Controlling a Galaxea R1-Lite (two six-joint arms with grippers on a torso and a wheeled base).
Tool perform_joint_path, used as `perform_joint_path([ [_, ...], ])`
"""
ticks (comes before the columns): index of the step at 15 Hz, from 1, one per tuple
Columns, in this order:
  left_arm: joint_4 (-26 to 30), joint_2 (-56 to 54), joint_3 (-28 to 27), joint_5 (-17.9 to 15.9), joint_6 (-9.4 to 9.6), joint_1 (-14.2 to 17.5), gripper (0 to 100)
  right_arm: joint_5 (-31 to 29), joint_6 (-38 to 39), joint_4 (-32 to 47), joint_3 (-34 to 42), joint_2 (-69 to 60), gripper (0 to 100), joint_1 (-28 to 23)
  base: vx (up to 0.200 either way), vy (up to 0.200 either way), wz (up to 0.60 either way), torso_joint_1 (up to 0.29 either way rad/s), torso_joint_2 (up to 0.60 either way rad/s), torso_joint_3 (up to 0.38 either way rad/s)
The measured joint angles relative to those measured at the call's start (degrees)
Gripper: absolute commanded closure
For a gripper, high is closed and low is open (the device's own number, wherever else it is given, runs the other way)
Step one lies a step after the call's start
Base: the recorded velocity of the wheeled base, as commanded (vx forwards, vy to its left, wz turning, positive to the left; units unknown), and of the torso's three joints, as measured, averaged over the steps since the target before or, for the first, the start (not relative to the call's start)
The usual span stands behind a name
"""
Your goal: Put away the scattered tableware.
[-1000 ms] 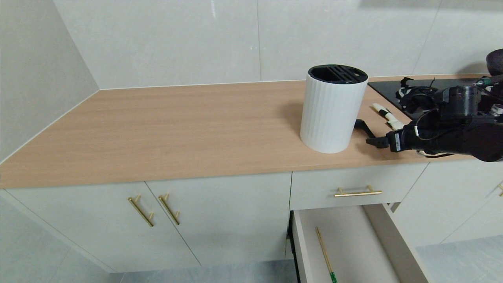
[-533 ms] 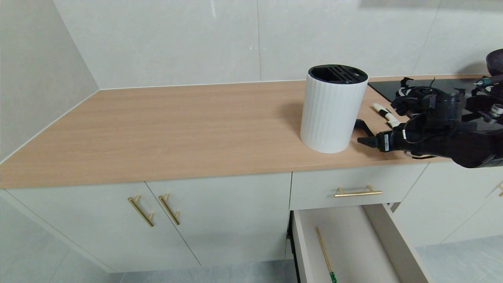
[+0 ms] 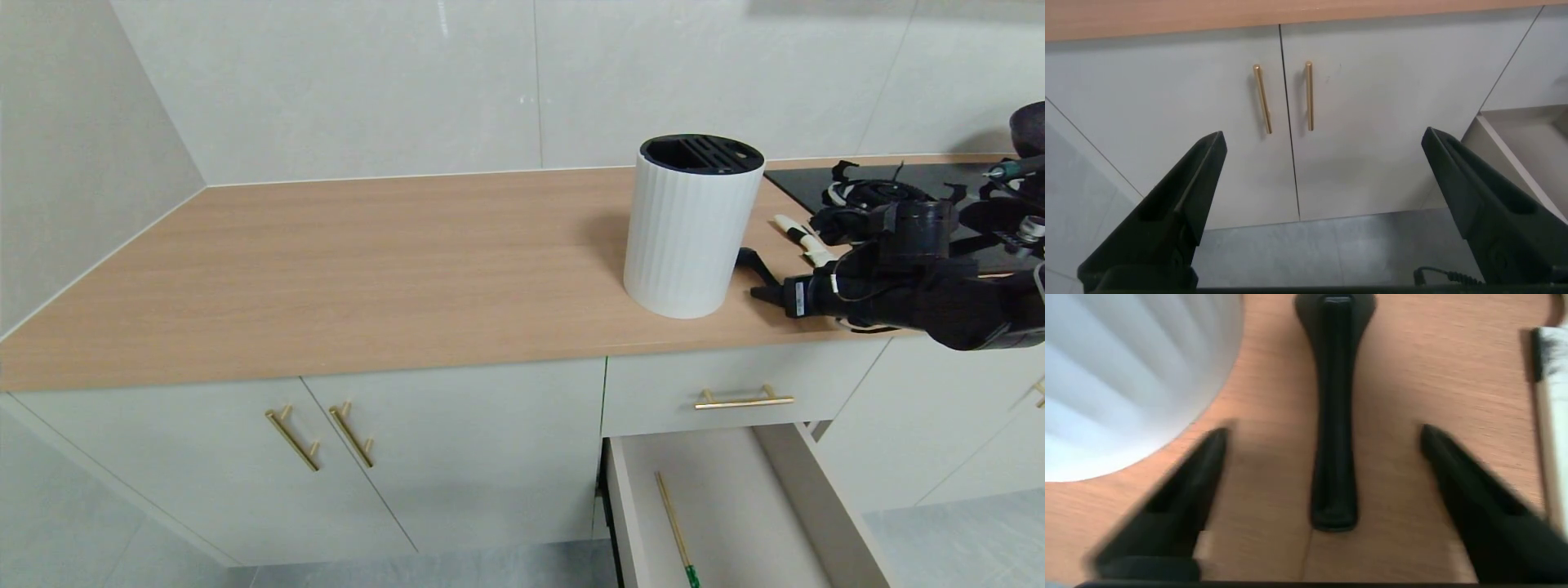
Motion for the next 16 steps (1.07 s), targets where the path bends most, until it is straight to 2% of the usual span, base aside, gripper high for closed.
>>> perform_joint_path([
  [9,0.0,0.0,-0.02,0.02,-0.02,0.0,0,-0.43,0.22,0.22,-0.5,0.35,100,0.0,0.0,0.0,0.0,0.0,0.0,0.0],
  [11,0.0,0.0,-0.02,0.05,0.0,0.0,0,-0.82,2.43,0.76,0.02,-0.91,100,0.02,0.0,0.0,0.0,0.0,0.0,0.0],
  [13,0.0,0.0,-0.02,0.05,-0.02,0.0,0,-1.26,4.97,0.76,1.95,-3.47,100,0.22,0.0,0.0,0.0,0.0,0.0,0.0],
  [16,0.0,0.0,-0.02,0.05,-0.02,0.0,0,-2.84,6.74,0.62,10.14,-11.61,100,0.38,0.0,0.0,0.0,0.0,0.0,0.0],
])
